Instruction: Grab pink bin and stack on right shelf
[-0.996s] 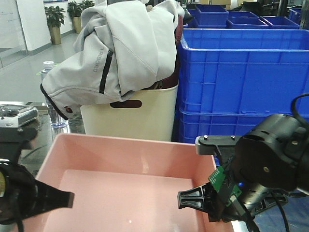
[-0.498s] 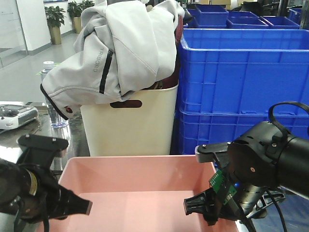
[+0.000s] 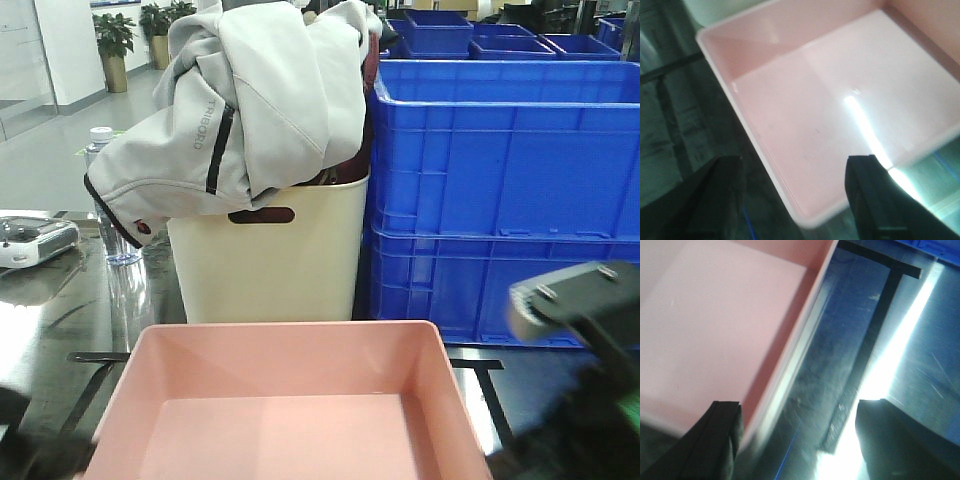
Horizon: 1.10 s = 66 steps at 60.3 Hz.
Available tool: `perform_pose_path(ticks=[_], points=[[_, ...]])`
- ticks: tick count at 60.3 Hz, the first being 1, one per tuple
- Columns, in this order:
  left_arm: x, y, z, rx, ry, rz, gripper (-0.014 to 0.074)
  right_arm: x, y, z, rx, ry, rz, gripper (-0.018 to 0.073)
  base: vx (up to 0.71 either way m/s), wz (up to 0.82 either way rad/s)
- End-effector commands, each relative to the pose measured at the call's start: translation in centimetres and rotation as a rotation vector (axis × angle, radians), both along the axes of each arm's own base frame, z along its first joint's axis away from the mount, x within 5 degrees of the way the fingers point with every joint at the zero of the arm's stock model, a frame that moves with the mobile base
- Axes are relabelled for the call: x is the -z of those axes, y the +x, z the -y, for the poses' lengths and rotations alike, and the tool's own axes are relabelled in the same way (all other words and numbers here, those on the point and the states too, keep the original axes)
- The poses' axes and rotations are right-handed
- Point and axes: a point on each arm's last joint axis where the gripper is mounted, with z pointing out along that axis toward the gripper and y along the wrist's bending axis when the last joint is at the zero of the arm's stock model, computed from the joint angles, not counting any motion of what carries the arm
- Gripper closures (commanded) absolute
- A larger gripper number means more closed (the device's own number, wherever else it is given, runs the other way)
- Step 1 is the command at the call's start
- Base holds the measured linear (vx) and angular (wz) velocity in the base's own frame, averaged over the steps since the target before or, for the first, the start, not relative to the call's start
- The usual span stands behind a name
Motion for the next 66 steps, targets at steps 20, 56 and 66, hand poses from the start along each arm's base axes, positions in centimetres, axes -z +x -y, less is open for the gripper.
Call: perform_pose_path(ticks=[20, 56, 66], points=[[4.4, -7.2, -3.1, 0.117, -0.138, 0.191, 0.0250, 3.2, -10.0, 5.9, -0.069, 0.064, 0.232, 0.0162, 0.00, 0.00], [6.4, -7.5, -3.3, 0.111, -0.135, 0.184, 0.0603, 5.3, -11.2, 6.4, -0.080, 0.061, 0.190, 0.0571, 0.00, 0.00], [6.0, -8.2, -4.0, 0.072, -0.160, 0.234, 0.0603, 5.3, -11.2, 6.4, -0.080, 0.061, 0.190, 0.0570, 0.00, 0.00]])
